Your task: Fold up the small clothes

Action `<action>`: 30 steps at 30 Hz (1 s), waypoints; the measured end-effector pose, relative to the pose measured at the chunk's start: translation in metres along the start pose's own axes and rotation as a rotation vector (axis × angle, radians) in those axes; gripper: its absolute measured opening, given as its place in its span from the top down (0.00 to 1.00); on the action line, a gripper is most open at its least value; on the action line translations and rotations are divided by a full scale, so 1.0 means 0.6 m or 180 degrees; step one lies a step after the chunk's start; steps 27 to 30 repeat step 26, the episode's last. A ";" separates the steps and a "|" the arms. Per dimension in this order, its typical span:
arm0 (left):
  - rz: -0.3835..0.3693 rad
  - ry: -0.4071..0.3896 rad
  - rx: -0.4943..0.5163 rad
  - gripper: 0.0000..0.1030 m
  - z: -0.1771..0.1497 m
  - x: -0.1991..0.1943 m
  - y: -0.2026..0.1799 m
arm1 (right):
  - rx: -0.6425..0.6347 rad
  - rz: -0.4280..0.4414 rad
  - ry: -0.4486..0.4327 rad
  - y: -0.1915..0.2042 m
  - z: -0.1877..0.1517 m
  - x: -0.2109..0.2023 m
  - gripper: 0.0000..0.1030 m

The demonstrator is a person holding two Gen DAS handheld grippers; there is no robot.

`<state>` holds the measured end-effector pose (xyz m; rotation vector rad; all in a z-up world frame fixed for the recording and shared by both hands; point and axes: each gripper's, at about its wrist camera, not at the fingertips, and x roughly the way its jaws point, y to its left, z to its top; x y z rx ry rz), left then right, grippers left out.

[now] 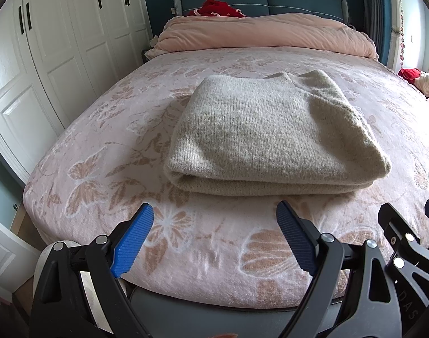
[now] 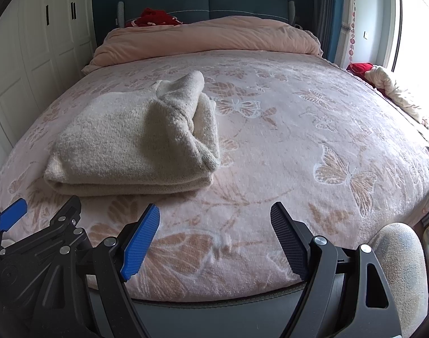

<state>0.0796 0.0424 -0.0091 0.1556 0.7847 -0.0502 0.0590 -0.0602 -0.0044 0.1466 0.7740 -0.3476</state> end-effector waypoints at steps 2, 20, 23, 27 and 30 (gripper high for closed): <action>-0.0001 0.0004 0.0000 0.16 0.002 -0.001 -0.001 | -0.0005 -0.0001 0.0000 0.000 0.000 0.000 0.23; -0.0003 -0.0169 0.0025 0.16 0.008 -0.020 -0.004 | 0.0011 -0.0011 -0.0077 0.000 0.004 -0.007 0.23; 0.0000 -0.0085 -0.0035 0.16 0.008 -0.016 -0.002 | 0.0007 -0.0001 -0.0075 0.002 0.003 -0.007 0.23; 0.0022 -0.0083 -0.0026 0.16 0.008 -0.015 -0.002 | 0.0009 0.0002 -0.0075 0.002 0.003 -0.007 0.23; 0.0022 -0.0083 -0.0026 0.16 0.008 -0.015 -0.002 | 0.0009 0.0002 -0.0075 0.002 0.003 -0.007 0.23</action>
